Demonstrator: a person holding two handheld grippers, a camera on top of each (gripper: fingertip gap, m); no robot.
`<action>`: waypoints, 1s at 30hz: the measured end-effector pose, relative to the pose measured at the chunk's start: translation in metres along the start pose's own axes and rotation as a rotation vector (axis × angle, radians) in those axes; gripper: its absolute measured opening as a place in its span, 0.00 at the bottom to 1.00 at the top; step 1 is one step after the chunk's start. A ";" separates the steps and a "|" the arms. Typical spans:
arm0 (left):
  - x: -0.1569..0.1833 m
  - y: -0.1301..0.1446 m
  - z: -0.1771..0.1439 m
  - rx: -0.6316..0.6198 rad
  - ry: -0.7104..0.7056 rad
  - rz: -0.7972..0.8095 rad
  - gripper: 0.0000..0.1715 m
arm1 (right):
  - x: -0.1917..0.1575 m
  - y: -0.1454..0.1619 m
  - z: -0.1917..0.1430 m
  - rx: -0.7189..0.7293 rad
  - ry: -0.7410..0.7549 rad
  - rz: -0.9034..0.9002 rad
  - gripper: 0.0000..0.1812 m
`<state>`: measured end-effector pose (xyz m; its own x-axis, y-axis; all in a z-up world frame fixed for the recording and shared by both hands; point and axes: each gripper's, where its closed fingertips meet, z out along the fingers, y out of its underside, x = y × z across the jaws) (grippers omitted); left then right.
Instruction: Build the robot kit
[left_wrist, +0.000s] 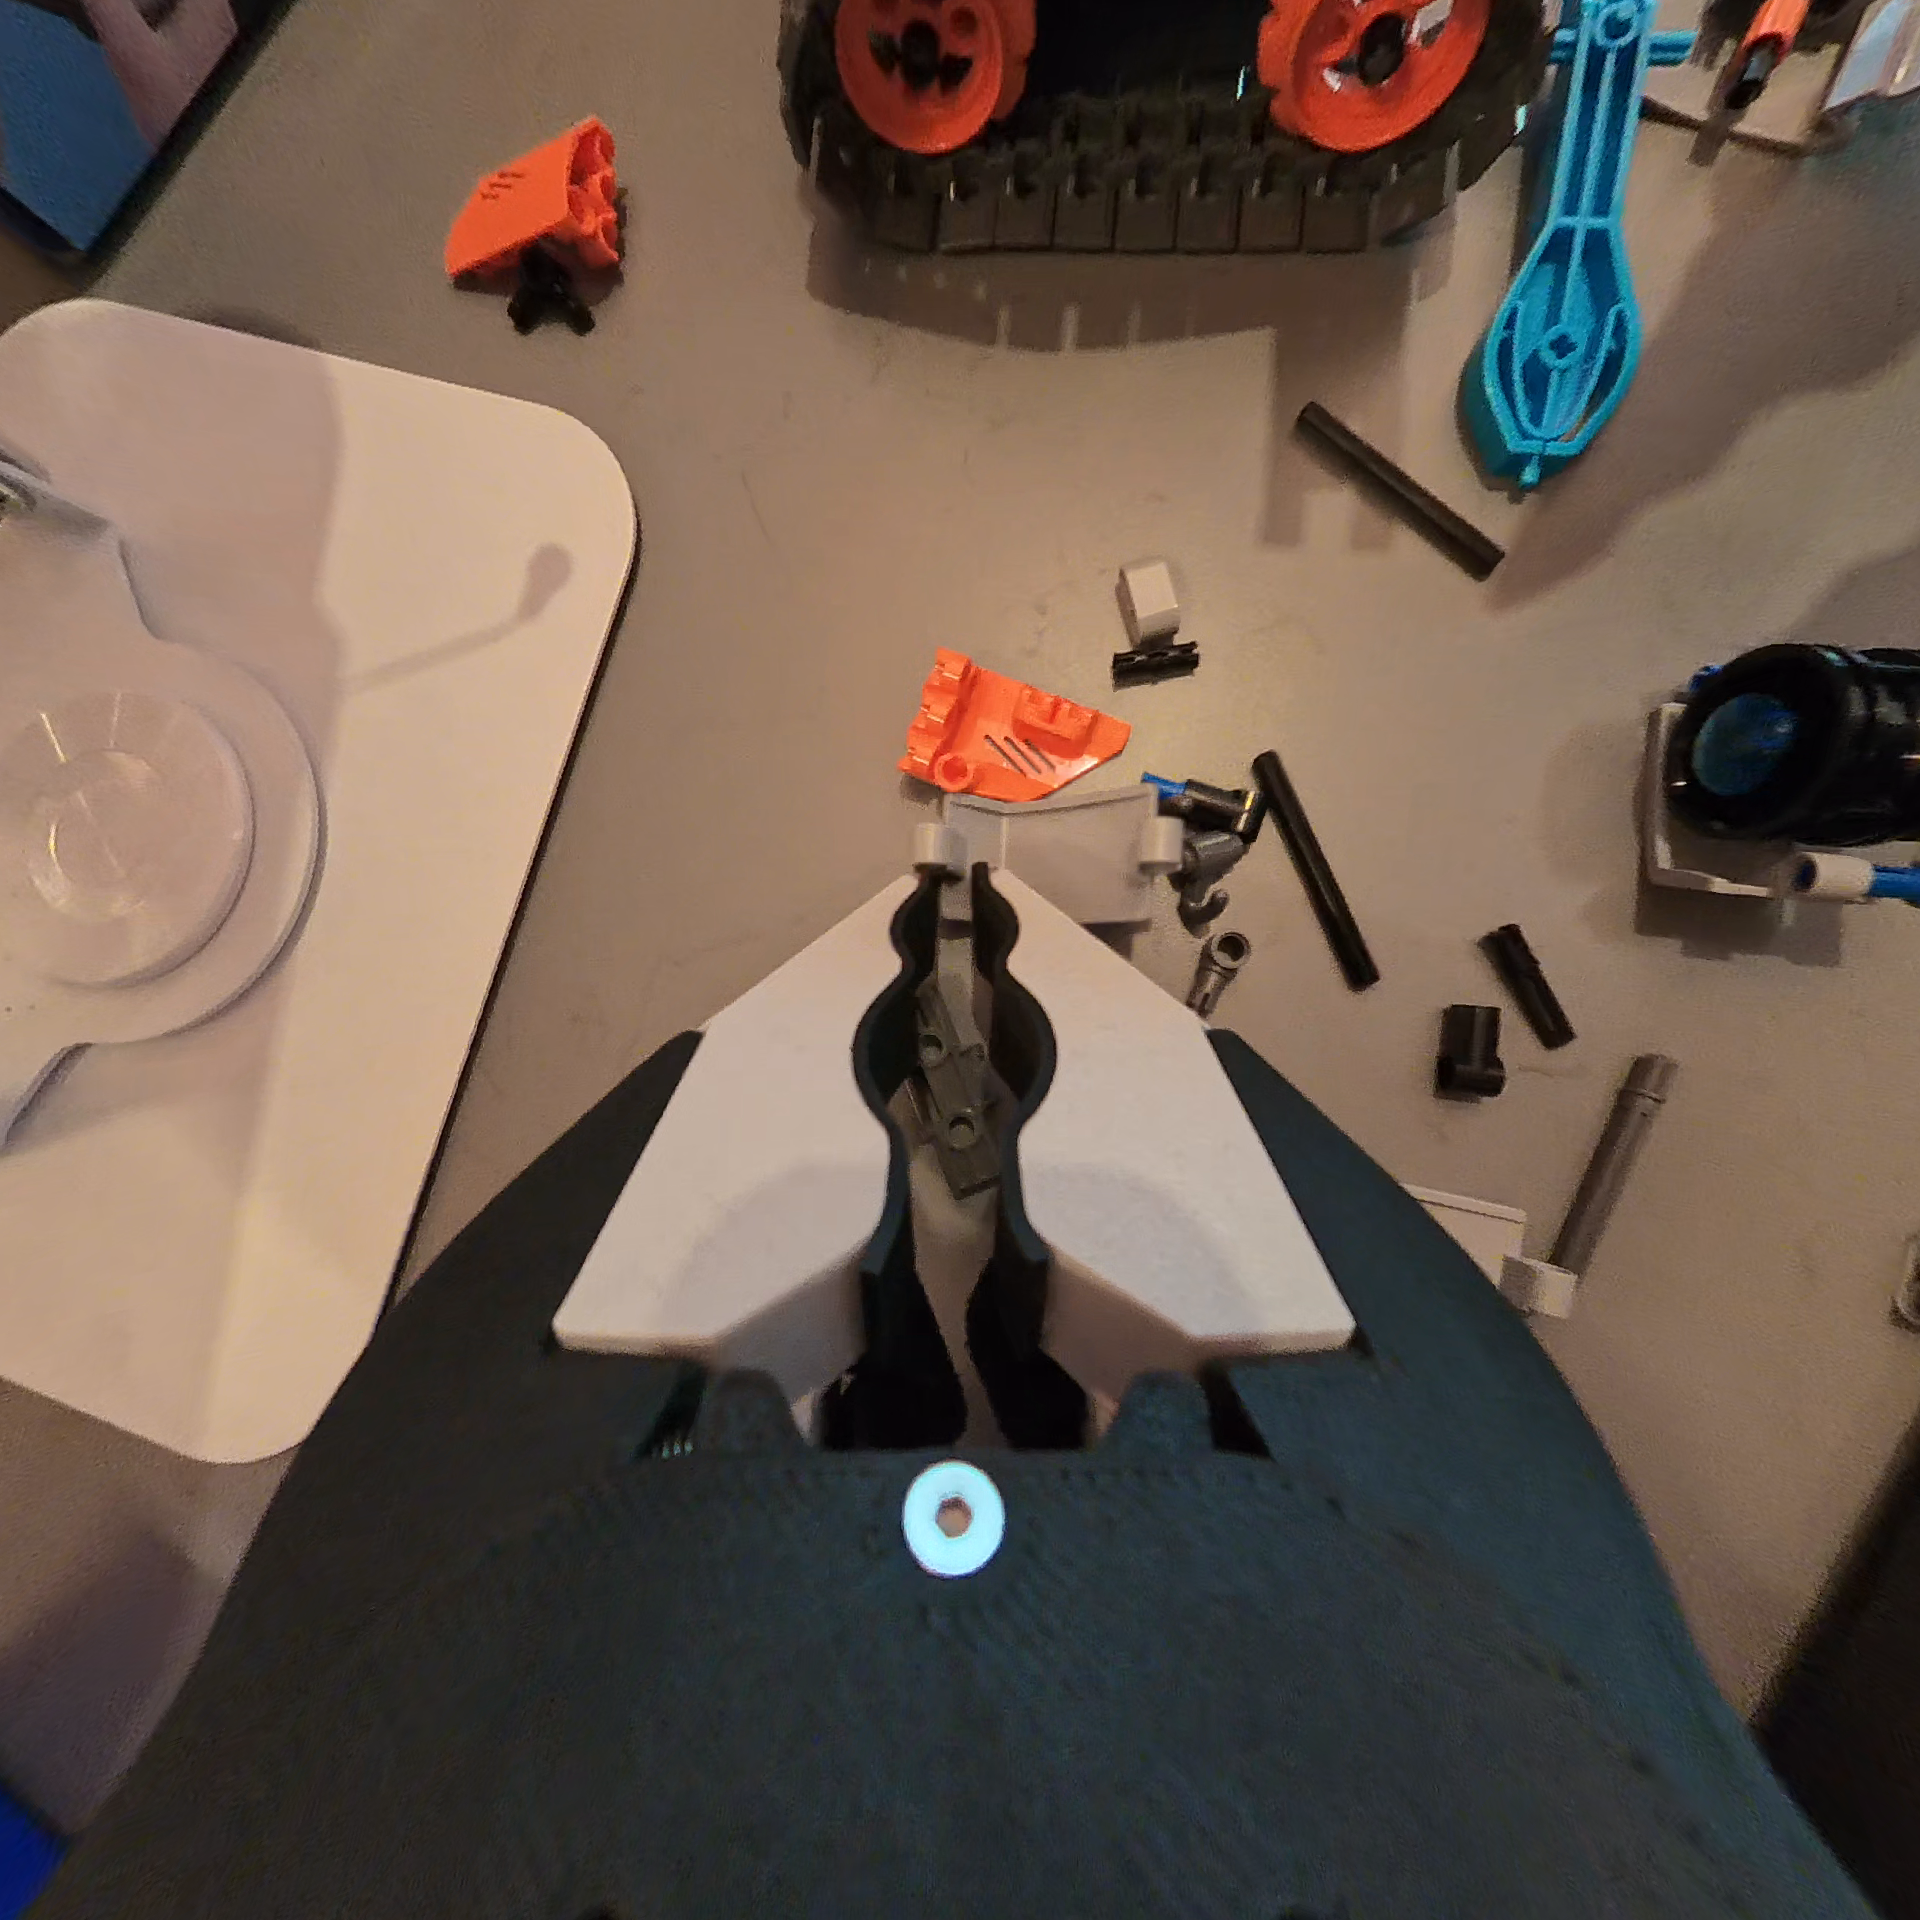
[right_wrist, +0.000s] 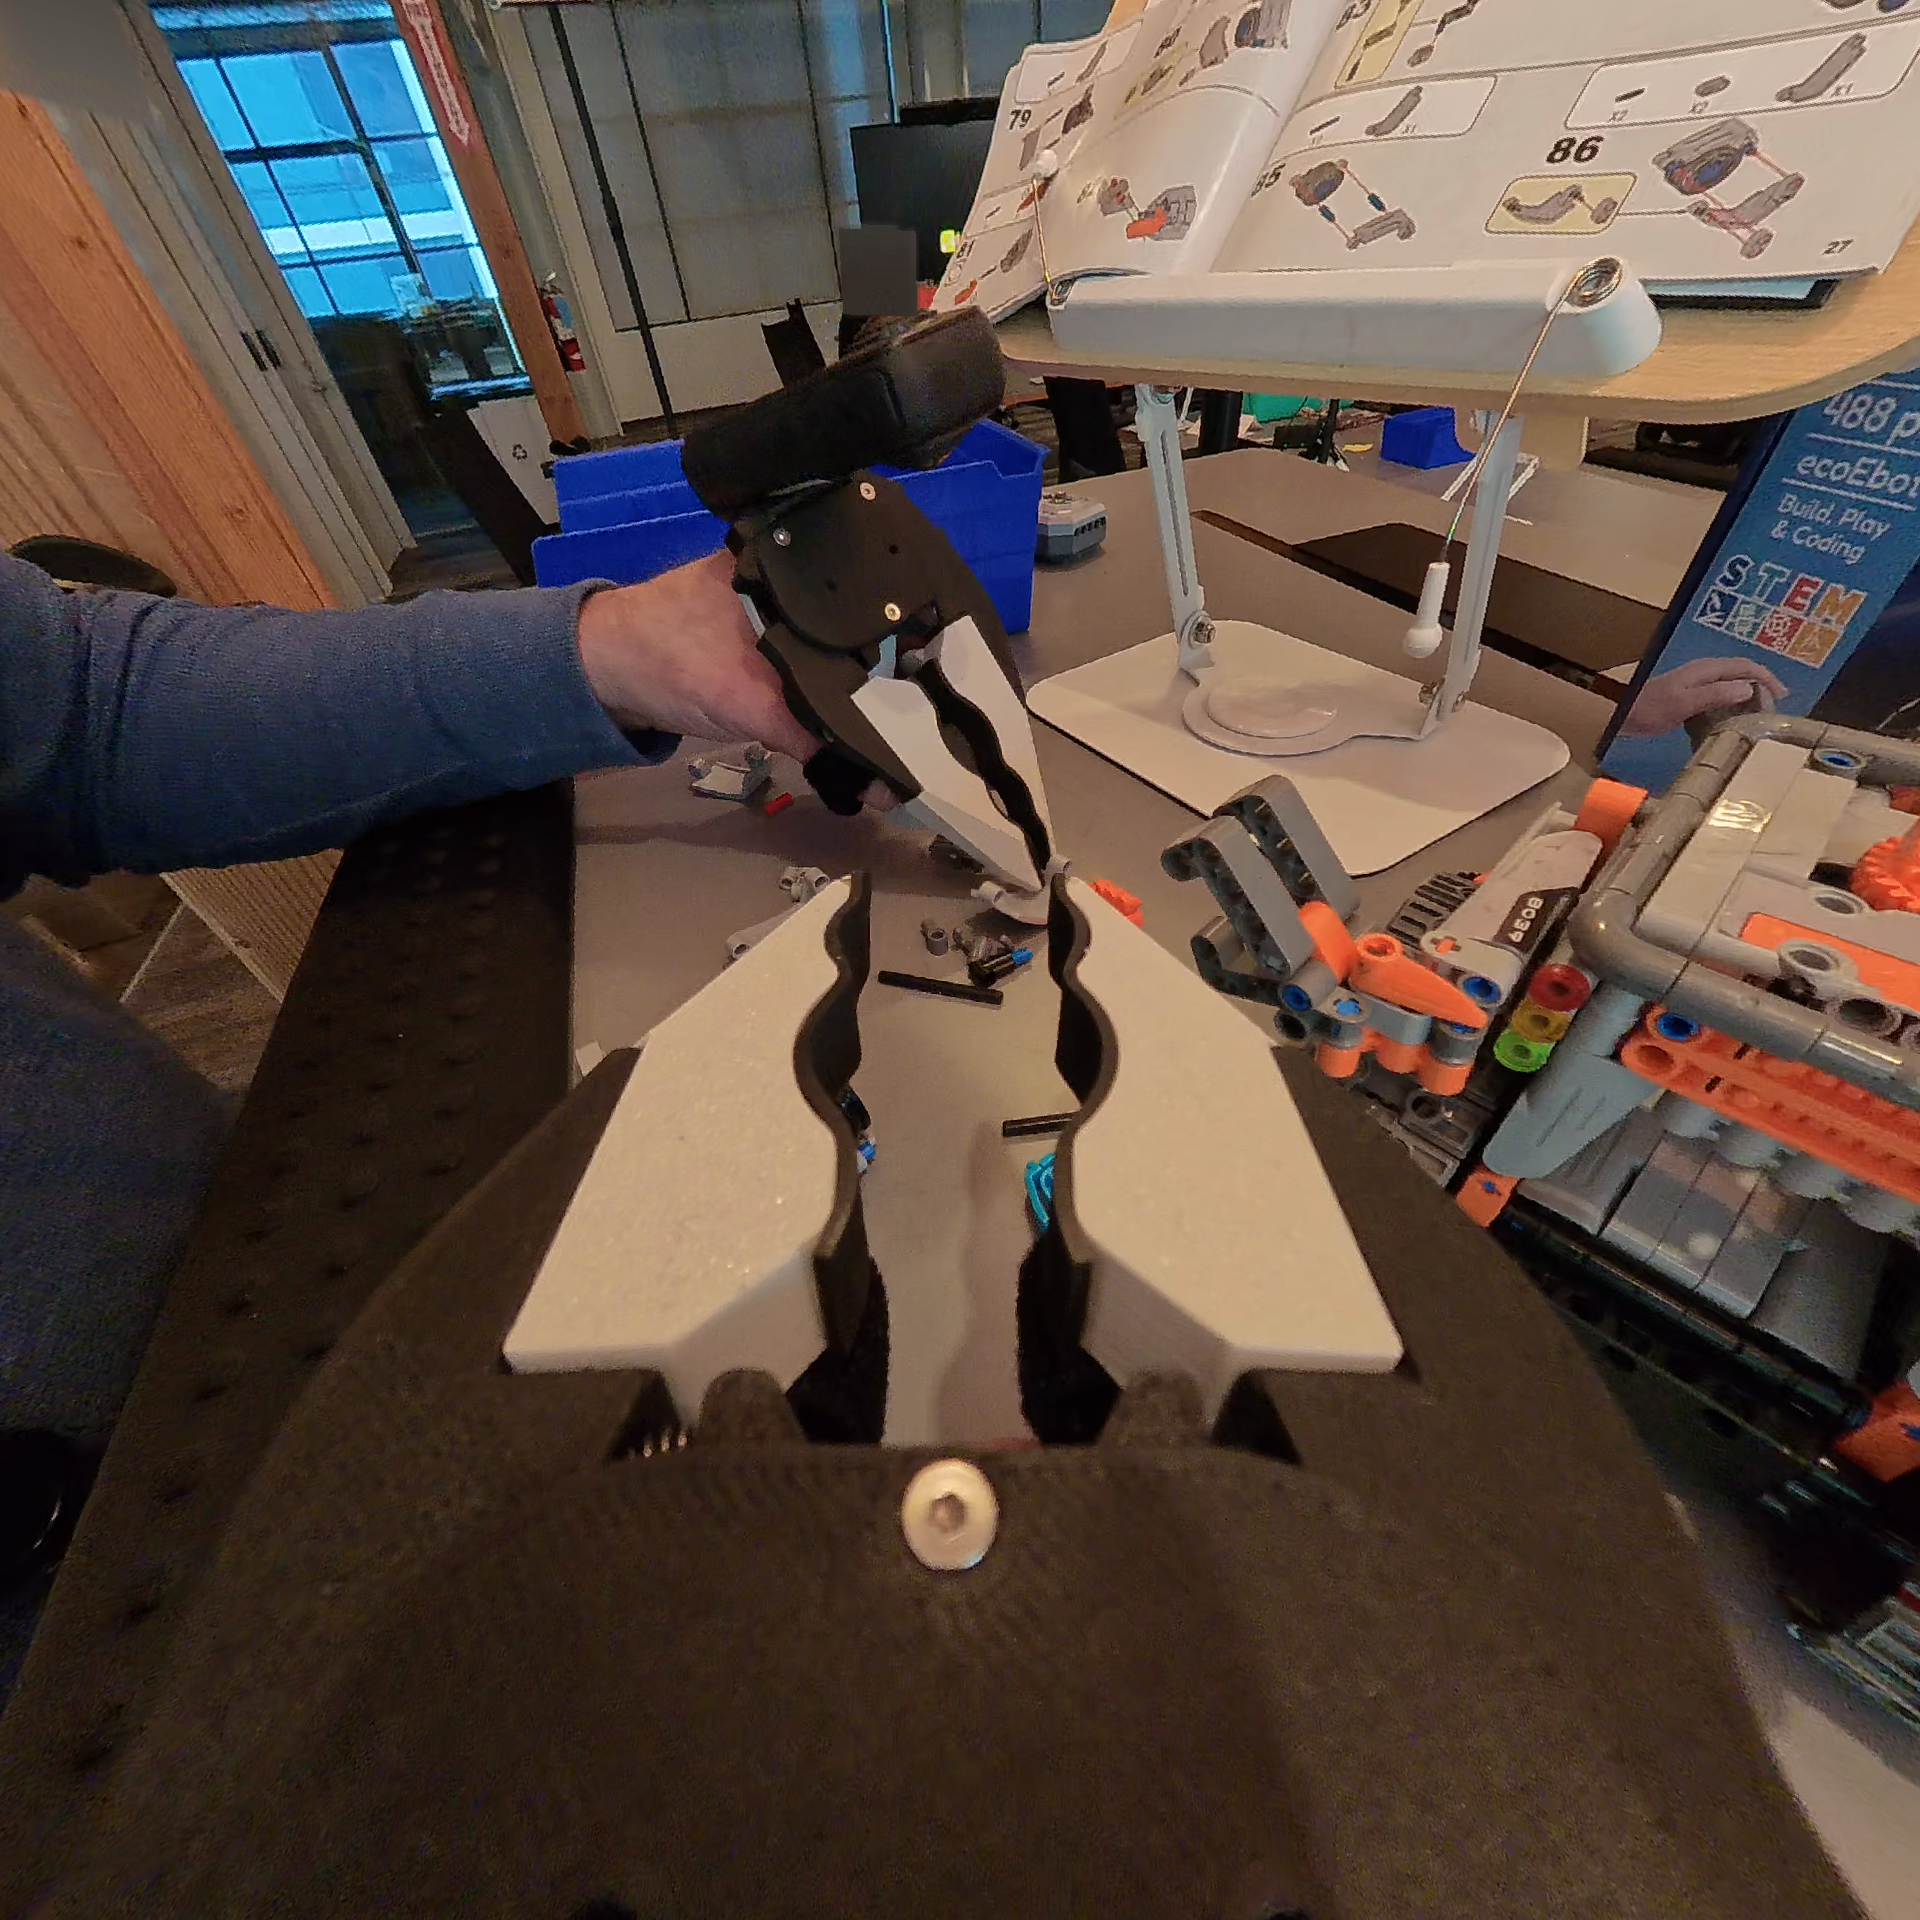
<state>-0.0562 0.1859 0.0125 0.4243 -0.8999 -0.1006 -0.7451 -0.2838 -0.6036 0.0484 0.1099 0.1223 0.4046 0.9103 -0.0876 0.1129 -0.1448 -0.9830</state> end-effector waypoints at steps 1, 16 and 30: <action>0.000 -0.002 -0.002 0.015 0.006 -0.008 0.01 | 0.000 0.001 0.000 -0.003 -0.003 0.001 0.18; 0.032 -0.072 -0.081 0.486 0.028 -0.034 0.00 | -0.010 0.000 0.014 -0.036 -0.020 -0.056 0.21; 0.075 -0.128 -0.121 0.912 0.098 -0.019 0.00 | -0.039 -0.048 0.029 0.082 -0.053 0.071 0.23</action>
<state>0.0085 0.1148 0.1784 0.3560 -0.9335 -0.0422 -0.0258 0.0353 -0.9990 0.0012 0.0924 0.1683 0.3597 0.9185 -0.1642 0.0099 -0.1798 -0.9837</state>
